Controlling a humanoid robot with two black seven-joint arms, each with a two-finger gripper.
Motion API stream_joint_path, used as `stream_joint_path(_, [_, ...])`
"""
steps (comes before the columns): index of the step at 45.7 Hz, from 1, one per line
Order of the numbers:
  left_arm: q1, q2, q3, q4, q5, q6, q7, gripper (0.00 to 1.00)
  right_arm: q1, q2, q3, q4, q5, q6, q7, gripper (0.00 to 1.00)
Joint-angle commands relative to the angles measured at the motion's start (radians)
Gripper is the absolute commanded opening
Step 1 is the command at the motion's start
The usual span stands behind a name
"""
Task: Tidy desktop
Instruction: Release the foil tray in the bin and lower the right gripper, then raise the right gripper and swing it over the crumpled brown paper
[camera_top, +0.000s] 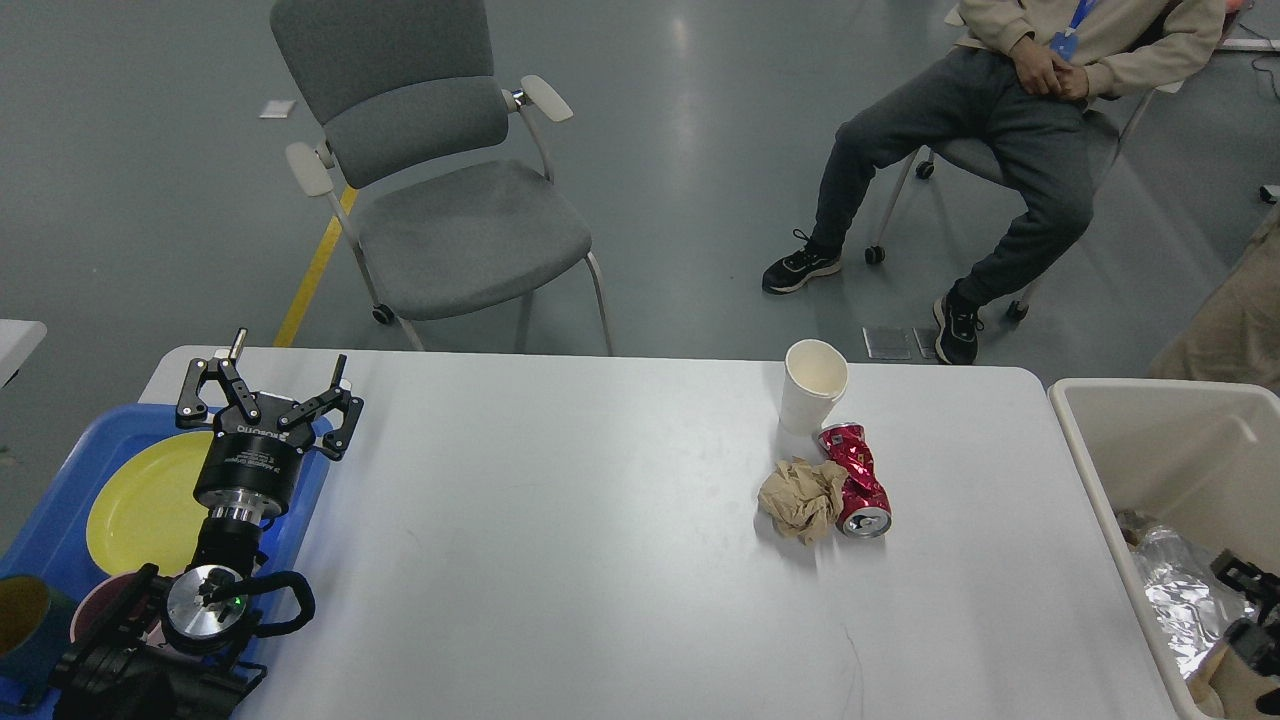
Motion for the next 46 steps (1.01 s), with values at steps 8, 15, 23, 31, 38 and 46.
stream_joint_path(8, [-0.001, 0.0, 0.0, 0.0, 0.0, 0.0, 0.002, 0.96, 0.499, -0.125, -0.264, 0.443, -0.118, 0.228, -0.035, 1.0])
stream_joint_path(15, [-0.001, 0.0, 0.0, 0.0, 0.0, 0.0, 0.002, 0.96, 0.835, -0.102, -0.468, 0.719, -0.118, 0.314, -0.036, 1.0])
stream_joint_path(23, [0.001, -0.001, 0.0, 0.0, 0.0, 0.0, 0.002, 0.96, 1.178, 0.022, -0.588, 0.944, -0.114, 0.504, -0.036, 1.0])
stream_joint_path(31, [0.001, -0.001, 0.0, 0.0, 0.0, 0.0, 0.0, 0.96, 1.405, 0.133, -0.577, 0.982, -0.108, 0.823, -0.035, 1.0])
stream_joint_path(38, [0.001, 0.0, 0.0, 0.0, 0.0, 0.0, 0.0, 0.96, 1.576, 0.185, -0.479, 1.127, -0.106, 0.906, -0.035, 1.0])
stream_joint_path(46, [0.001, 0.0, 0.0, 0.0, 0.0, 0.0, 0.0, 0.96, 1.745, 0.188, -0.343, 1.339, -0.103, 0.891, -0.036, 1.0])
